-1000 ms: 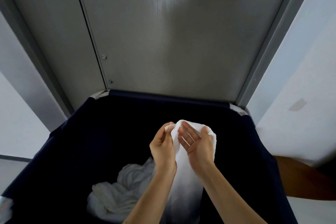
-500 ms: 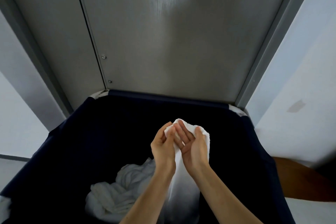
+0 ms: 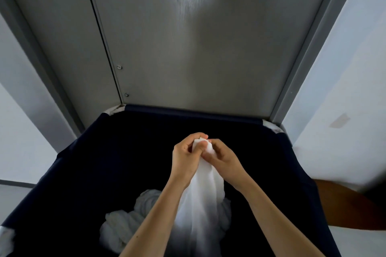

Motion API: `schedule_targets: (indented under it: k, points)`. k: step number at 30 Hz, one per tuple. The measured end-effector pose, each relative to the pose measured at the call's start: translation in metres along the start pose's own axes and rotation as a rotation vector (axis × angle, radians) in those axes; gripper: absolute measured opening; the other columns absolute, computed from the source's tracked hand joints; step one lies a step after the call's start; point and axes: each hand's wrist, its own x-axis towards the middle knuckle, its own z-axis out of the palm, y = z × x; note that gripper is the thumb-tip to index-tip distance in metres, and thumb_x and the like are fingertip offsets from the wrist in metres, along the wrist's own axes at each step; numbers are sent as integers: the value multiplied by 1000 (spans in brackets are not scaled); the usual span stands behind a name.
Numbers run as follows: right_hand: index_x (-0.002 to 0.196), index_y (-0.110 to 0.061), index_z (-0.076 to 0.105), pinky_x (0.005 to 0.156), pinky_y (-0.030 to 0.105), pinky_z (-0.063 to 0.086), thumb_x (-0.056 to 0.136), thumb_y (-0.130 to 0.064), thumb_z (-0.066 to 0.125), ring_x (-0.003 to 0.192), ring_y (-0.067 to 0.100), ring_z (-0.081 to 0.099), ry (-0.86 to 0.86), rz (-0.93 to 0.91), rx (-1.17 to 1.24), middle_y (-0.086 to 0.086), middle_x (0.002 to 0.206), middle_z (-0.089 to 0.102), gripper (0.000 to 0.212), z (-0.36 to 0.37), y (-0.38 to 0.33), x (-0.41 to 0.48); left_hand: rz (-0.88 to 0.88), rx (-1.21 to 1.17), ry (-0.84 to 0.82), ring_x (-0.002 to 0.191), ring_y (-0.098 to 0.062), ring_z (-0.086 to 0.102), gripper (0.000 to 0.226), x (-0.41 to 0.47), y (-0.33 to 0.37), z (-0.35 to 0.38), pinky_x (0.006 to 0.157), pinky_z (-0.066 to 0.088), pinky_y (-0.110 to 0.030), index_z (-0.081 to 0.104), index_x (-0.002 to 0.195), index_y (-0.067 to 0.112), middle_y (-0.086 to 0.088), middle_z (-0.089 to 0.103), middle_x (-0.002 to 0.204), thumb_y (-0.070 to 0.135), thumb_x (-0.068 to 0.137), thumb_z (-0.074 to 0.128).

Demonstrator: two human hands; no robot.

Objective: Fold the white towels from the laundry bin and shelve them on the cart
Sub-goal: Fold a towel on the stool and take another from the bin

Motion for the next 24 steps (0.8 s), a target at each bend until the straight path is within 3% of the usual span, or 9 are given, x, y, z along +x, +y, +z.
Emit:
schedule_targets:
  k: [3,8,12,17,24]
  points:
    - [93,-22,53,59,7,43,89,-28,61,71,2,54,106,16,-109,-10,82,55,12,2,3,0,16,37,14,81,1,65,28,-2,-6,-1,68,52,-15,67,84,31,10,68,85,5,88,60]
    - [84,-20,53,57,10,43,90,-18,60,65,-1,54,84,-16,-49,-7,77,54,10,5,7,-1,99,226,-101,87,2,62,24,5,-15,-7,77,49,-14,65,83,31,14,67,87,11,93,55]
    - [81,-19,51,55,11,43,93,-17,55,60,-6,53,113,-20,2,-6,74,54,13,6,14,-2,167,396,-197,79,1,58,22,6,-24,-8,69,42,-9,58,86,25,13,58,84,20,99,41]
    - [86,-16,49,63,13,45,98,-14,44,68,1,54,54,-50,-40,-6,78,54,14,13,18,-2,172,448,-227,64,6,53,31,0,-24,-1,58,40,-11,36,71,27,9,46,67,25,101,28]
    - [92,-19,53,61,11,44,97,-16,47,64,-10,54,3,-73,-60,-10,76,54,8,2,17,-1,167,571,-250,54,-5,47,32,9,-15,0,52,36,-16,35,69,27,8,46,62,35,99,28]
